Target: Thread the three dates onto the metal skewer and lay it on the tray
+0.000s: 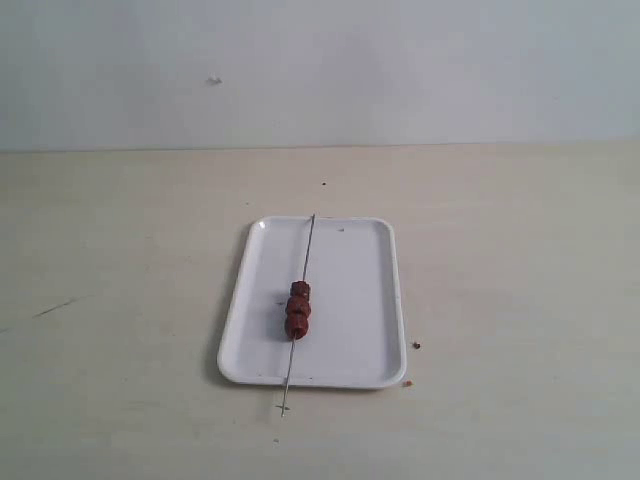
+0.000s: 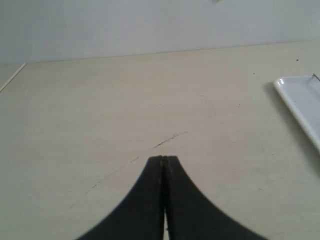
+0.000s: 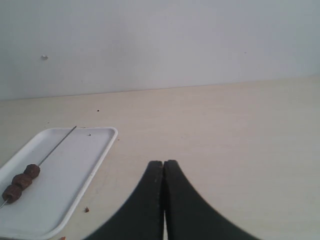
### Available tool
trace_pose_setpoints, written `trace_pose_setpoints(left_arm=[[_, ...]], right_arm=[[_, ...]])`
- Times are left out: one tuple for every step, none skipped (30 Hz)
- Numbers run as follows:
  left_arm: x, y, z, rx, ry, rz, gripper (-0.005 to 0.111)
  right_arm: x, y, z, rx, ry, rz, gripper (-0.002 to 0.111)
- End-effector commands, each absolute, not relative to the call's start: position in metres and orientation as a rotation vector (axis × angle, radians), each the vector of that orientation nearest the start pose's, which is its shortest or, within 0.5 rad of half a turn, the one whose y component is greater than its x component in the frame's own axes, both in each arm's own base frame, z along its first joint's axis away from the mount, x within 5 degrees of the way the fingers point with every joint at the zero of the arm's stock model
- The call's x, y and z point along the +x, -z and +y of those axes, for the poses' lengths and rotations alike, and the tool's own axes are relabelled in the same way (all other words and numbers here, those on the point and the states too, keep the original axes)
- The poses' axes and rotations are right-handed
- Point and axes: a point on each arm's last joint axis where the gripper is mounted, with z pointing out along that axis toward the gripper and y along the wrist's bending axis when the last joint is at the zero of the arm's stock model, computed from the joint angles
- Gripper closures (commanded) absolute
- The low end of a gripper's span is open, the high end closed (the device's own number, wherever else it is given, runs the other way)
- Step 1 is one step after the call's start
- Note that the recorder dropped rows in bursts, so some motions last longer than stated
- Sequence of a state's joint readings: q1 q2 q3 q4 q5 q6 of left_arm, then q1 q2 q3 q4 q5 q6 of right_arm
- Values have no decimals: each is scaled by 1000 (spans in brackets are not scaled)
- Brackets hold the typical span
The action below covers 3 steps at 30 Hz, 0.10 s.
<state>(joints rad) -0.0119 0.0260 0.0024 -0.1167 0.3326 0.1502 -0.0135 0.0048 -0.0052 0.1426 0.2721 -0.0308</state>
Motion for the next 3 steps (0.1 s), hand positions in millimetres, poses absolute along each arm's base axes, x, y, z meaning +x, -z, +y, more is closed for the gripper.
trace_pose_setpoints(left_arm=[[56,-182,-4,71,14,1839,107],[56,-182,-4,71,14,1839,107],[56,-182,-4,71,14,1839,107]], right_arm=[[55,-190,2,81,-98,1743,108],[55,-190,2,81,-98,1743,108],[55,-190,2,81,-98,1743,108]])
